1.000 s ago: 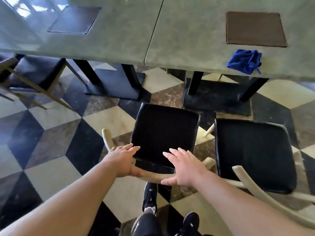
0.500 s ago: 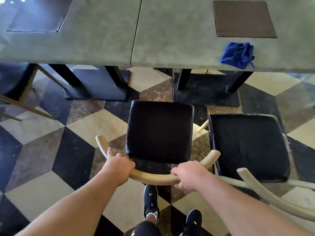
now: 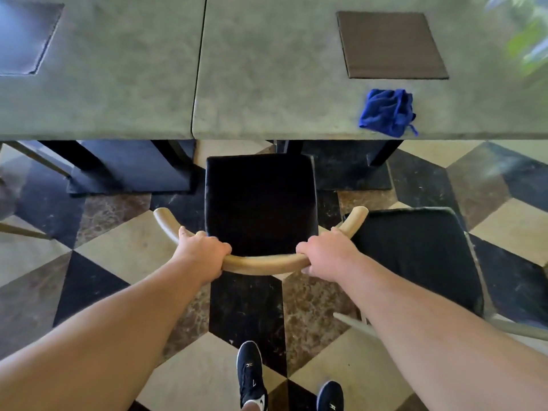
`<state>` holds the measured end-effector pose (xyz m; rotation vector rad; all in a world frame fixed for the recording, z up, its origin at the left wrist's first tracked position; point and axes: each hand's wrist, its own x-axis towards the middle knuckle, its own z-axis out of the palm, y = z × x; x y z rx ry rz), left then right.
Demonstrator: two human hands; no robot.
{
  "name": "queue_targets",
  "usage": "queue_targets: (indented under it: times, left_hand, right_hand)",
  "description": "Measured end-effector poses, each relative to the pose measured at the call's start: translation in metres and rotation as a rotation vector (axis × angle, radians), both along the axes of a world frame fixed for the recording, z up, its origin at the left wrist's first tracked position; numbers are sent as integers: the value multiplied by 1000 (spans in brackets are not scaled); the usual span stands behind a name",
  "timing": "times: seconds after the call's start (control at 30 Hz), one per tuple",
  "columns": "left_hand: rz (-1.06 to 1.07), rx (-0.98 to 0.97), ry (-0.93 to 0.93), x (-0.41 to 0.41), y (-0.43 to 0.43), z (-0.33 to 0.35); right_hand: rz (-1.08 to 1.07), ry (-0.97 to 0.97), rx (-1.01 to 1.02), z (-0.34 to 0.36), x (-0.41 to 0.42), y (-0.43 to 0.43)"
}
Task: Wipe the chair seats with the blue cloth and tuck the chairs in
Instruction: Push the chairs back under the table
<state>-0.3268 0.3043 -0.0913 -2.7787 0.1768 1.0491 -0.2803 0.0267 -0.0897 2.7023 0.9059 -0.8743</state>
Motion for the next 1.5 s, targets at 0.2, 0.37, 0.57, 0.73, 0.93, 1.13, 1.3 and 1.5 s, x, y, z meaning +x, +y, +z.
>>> queue_targets:
  times: [0.2,0.37,0.57,0.73,0.93,1.13,1.3,1.5]
  left_hand:
    - [-43,36,6,20,6,8]
    - [-15,41,13,18,4,8]
    - [24,-176,-33,17,-38,27]
    - [10,-300,-100,12,-130,57]
    - [-78,-314,-131,-20,-278,65]
    - [-73,-363,-39,-71,-427,49]
    - [-41,-343,89,-106,-519,33]
    - [-214,-99,216,-135,-554,19]
  right_hand:
    - [-40,8,55,-4,11,7]
    - [-54,-30,60,-5,5,6]
    - [-116,-56,138,24,-12,-30]
    - [-190,-87,128,56,-29,-106]
    - [-260,-103,128,67,-74,-234]
    - [-296,-58,114,50,-134,-388]
    - [-243,46,37,33,-161,-485]
    - [-144,108,-51,8,-174,-523]
